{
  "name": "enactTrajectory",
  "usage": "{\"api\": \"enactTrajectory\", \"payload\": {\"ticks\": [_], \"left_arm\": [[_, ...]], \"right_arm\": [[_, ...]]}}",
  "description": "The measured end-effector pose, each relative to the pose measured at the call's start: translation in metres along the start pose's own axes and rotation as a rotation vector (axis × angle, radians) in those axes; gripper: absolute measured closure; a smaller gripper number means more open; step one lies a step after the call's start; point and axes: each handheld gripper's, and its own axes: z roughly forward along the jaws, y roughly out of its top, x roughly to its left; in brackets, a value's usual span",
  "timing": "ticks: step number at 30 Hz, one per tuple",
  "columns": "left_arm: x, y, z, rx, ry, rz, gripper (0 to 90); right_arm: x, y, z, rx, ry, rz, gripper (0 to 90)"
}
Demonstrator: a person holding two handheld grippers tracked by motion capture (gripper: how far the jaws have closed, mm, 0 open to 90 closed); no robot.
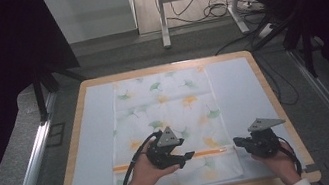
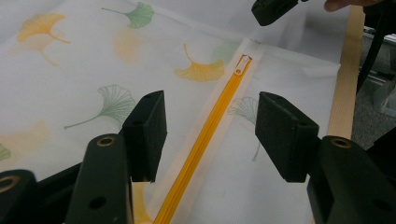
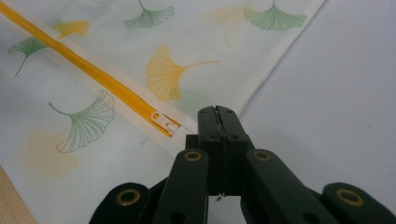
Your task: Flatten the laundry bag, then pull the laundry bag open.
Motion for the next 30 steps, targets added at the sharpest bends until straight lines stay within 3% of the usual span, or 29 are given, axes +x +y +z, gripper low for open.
{"api": "enactTrajectory", "payload": {"ticks": [6,10,17,26,30], "left_arm": [[-0.004,0.001,0.010,0.031,-0.001,0.027,42.3],[-0.006,0.006,0.019,0.040,-0.010,0.027,42.5],[-0.008,0.014,0.031,0.046,-0.019,0.026,43.5],[-0.002,0.024,0.053,0.072,-0.029,0.004,44.6],[-0.003,0.031,0.065,0.088,-0.038,0.024,45.5]], "right_arm": [[-0.001,0.000,0.000,0.002,-0.007,0.007,89.3],[0.002,-0.003,-0.001,0.007,-0.003,0.016,89.3],[0.017,-0.006,-0.003,0.012,0.025,-0.014,89.4],[0.018,-0.009,0.001,0.033,0.032,-0.009,89.3],[0.023,-0.012,0.002,0.047,0.041,-0.017,89.3]]}}
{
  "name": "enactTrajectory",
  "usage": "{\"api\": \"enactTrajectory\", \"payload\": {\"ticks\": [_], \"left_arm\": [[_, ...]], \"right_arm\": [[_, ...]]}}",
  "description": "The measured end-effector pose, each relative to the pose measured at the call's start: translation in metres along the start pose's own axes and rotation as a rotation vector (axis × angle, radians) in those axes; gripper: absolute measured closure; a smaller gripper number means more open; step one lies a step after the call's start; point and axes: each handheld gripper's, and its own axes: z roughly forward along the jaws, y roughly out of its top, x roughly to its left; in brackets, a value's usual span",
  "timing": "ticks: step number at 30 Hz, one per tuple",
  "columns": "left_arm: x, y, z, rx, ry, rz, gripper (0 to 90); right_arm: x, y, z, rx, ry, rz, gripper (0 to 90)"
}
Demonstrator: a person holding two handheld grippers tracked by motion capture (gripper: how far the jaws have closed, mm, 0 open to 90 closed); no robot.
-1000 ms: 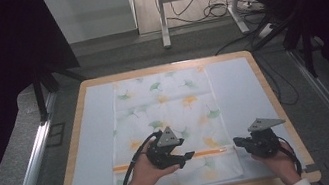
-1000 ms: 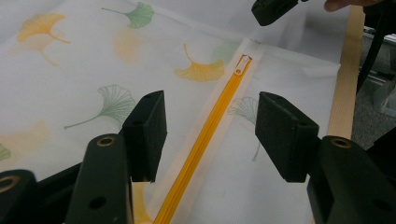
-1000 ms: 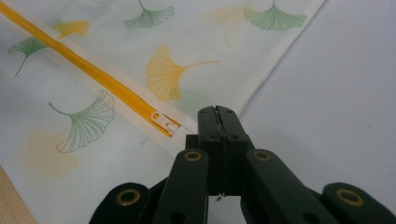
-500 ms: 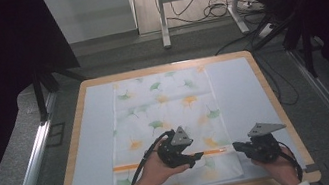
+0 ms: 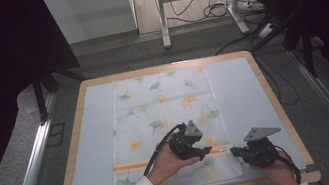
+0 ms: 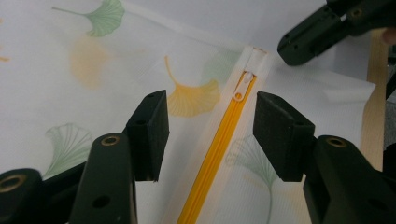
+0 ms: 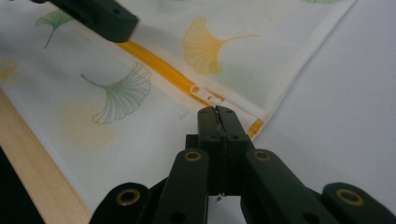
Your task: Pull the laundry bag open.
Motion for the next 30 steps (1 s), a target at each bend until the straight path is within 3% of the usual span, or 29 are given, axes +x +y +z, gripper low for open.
{"api": "enactTrajectory", "payload": {"ticks": [10,18,19,22,30], "left_arm": [[-0.004,0.013,0.027,0.052,-0.008,0.055,50.9],[-0.001,0.012,0.034,0.052,-0.023,0.040,56.2],[-0.001,0.012,0.035,0.063,-0.025,0.065,56.2],[-0.004,0.013,0.039,0.071,-0.029,0.086,57.1],[-0.011,0.015,0.050,0.091,-0.033,0.118,62.3]], "right_arm": [[0.007,-0.007,0.001,0.029,0.019,-0.012,89.3],[0.009,-0.008,0.004,0.050,0.025,-0.021,89.3],[0.009,-0.008,0.004,0.052,0.025,-0.022,89.3],[0.009,-0.009,0.004,0.055,0.025,-0.020,89.3],[0.009,-0.009,0.005,0.063,0.023,-0.023,89.3]]}}
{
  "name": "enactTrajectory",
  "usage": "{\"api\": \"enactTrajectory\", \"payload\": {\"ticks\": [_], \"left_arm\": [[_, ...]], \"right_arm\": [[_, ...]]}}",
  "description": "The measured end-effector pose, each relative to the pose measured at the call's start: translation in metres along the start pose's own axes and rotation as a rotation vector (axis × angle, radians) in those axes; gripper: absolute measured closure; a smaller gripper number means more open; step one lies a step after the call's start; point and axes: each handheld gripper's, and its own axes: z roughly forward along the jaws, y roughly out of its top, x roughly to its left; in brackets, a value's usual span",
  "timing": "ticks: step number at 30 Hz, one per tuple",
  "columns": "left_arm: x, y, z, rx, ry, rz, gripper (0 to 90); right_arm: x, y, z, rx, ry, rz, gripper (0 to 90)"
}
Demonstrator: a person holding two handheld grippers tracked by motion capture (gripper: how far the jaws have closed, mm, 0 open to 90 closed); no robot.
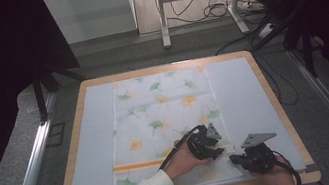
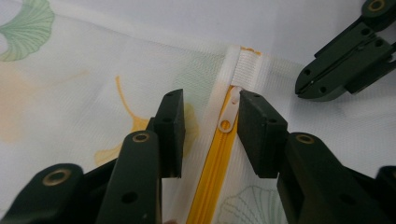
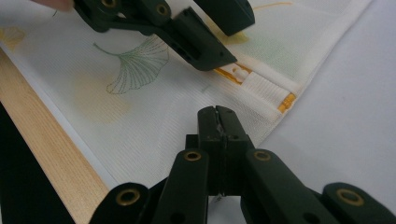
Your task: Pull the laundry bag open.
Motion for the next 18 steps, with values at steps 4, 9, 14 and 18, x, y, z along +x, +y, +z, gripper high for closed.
{"api": "enactTrajectory", "payload": {"ticks": [4,9,14,18], "left_arm": [[0.0000,0.0033,0.0035,0.009,-0.013,0.018,70.8],[-0.0046,0.0094,0.0037,0.043,0.007,0.090,76.3],[-0.0012,0.0098,0.0009,0.054,-0.015,0.083,85.4],[-0.0026,0.0094,0.0011,0.045,-0.011,0.100,85.5]], "right_arm": [[0.0000,-0.0001,0.0005,0.004,0.002,0.004,89.3],[-0.0003,0.0000,0.0008,0.008,0.003,0.002,89.3],[-0.0009,0.0004,0.0009,0.011,0.003,0.000,89.3],[-0.0011,0.0006,0.0013,0.010,0.004,0.002,89.3]]}}
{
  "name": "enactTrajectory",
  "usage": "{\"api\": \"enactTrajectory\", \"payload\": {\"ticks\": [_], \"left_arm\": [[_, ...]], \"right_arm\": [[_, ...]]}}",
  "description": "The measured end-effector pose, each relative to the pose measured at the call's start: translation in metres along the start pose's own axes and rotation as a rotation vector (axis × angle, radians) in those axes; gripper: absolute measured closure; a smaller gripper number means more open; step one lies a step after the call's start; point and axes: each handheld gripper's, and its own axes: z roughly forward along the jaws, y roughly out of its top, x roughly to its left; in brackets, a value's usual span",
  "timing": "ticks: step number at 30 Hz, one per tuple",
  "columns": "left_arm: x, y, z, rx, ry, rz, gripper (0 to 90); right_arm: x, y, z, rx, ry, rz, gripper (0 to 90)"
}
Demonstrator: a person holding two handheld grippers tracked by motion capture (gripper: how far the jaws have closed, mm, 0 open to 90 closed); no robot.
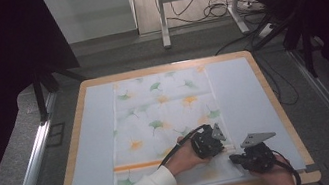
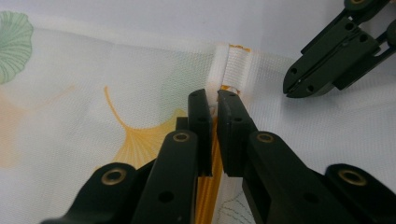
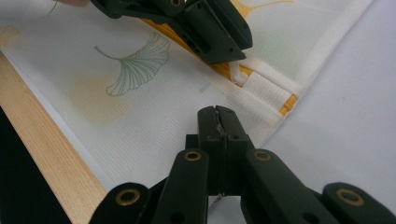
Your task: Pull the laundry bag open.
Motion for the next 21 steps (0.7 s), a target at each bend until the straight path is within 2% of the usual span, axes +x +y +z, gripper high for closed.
{"api": "enactTrajectory", "payload": {"ticks": [6,9,13,14,15,21], "left_arm": [[-0.0014,0.0009,-0.0027,-0.024,-0.003,0.011,86.9],[0.0003,0.0004,-0.0022,-0.023,-0.023,-0.006,86.1],[0.0063,-0.0024,-0.0019,-0.024,-0.089,-0.041,84.1],[0.0073,-0.0034,-0.0009,-0.025,-0.133,-0.051,83.8],[0.0067,-0.0038,0.0003,-0.022,-0.145,-0.051,83.3],[0.0030,0.0002,0.0043,-0.019,-0.127,-0.041,83.1]], "right_arm": [[-0.0002,-0.0001,0.0000,-0.003,-0.001,-0.001,89.3],[-0.0003,0.0000,-0.0002,0.000,-0.001,-0.003,89.3],[-0.0003,-0.0001,-0.0003,0.001,-0.002,-0.005,89.3],[-0.0003,-0.0001,-0.0003,0.000,-0.002,-0.005,89.3],[-0.0004,0.0000,-0.0003,0.000,-0.002,-0.003,89.3],[-0.0003,0.0000,-0.0003,0.000,-0.003,-0.003,89.2]]}}
